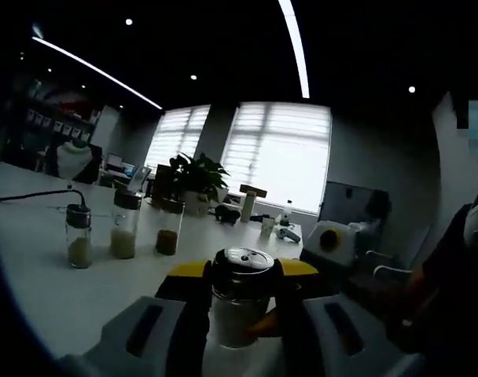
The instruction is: Rotate the seasoning bottle until the label or dispensing opening points toward the visible target arrow and the bottle remains upright within the marked orientation range
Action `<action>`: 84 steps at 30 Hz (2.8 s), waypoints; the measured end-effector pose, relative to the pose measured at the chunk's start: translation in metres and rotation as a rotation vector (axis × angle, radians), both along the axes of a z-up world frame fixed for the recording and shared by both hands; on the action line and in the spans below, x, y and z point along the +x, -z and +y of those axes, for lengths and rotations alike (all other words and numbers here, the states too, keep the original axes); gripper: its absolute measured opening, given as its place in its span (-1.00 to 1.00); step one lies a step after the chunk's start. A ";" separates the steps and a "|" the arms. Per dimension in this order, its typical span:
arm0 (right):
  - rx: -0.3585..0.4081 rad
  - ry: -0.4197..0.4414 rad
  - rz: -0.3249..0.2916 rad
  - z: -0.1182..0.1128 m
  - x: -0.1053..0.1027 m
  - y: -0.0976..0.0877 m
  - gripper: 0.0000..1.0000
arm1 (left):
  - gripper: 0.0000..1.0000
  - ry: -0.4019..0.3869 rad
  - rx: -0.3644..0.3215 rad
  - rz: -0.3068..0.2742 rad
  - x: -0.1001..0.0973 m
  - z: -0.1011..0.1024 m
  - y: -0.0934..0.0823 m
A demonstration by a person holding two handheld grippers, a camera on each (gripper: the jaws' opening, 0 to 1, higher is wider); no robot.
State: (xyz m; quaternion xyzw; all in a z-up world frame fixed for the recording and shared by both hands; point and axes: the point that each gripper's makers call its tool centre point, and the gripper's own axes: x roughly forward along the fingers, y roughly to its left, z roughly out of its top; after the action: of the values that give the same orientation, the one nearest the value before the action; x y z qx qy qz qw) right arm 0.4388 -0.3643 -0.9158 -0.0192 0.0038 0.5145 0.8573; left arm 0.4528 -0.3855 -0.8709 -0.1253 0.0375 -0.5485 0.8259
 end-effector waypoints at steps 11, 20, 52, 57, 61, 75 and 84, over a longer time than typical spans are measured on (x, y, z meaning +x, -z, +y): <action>0.020 -0.172 0.132 0.012 -0.029 0.009 -0.34 | -0.35 0.199 0.006 -0.054 -0.029 0.002 -0.003; -0.023 -0.069 0.056 0.012 -0.025 0.006 -0.38 | -0.34 0.181 -0.007 -0.076 -0.028 -0.001 -0.006; -0.050 0.237 -0.027 0.006 0.014 0.010 -0.37 | -0.29 -0.136 0.001 0.059 0.010 0.004 0.007; -0.026 0.190 -0.034 0.010 0.009 0.005 -0.34 | -0.29 -0.148 0.035 0.043 0.013 0.008 0.011; -0.046 0.166 -0.022 0.007 0.009 0.007 -0.17 | -0.29 -0.160 0.040 0.039 0.018 0.014 0.013; 0.022 0.199 0.023 -0.030 0.015 0.002 0.11 | -0.29 -0.191 0.093 -0.003 0.038 0.056 0.020; 0.022 0.212 0.021 -0.033 0.017 0.004 0.10 | -0.29 -0.216 0.100 0.041 0.058 0.077 0.034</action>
State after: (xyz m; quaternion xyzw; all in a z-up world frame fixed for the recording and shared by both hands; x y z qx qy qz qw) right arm 0.4557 -0.3977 -0.9198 -0.0038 0.0091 0.4209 0.9071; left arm 0.5104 -0.3085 -0.9050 -0.0984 0.0681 -0.4510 0.8845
